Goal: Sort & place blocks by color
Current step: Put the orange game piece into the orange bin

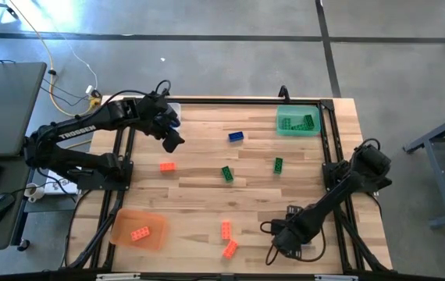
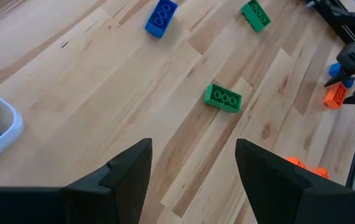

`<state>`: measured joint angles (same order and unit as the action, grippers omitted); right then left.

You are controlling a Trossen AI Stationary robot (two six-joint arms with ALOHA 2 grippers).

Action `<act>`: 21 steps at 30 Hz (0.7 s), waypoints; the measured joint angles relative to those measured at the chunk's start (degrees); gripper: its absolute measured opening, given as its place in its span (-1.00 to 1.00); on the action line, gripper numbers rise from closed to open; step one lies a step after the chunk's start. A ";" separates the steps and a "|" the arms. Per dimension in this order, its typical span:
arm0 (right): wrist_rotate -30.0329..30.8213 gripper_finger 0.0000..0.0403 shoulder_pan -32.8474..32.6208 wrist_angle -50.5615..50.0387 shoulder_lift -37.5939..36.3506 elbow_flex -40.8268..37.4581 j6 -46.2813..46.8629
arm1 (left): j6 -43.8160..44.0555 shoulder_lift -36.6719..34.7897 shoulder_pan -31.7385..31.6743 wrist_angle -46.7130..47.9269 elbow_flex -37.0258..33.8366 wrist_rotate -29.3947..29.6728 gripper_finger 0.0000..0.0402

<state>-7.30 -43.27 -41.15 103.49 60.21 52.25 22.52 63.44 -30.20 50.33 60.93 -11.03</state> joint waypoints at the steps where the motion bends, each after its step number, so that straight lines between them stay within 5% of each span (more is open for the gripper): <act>1: -0.03 0.28 0.03 -0.06 0.12 0.06 0.58 | 0.00 0.00 0.00 0.00 0.00 0.06 0.08; 9: 1.00 -0.45 0.15 -0.60 -0.03 -0.05 3.20 | -0.13 0.04 -0.02 0.00 0.00 0.11 0.08; 21: 0.19 -0.48 1.61 -0.80 0.08 4.61 3.62 | -4.12 0.07 -0.02 -0.04 0.00 0.22 0.08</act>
<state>-7.11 -41.65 -41.95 103.57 64.82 55.86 18.40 63.51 -30.22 50.28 60.93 -10.81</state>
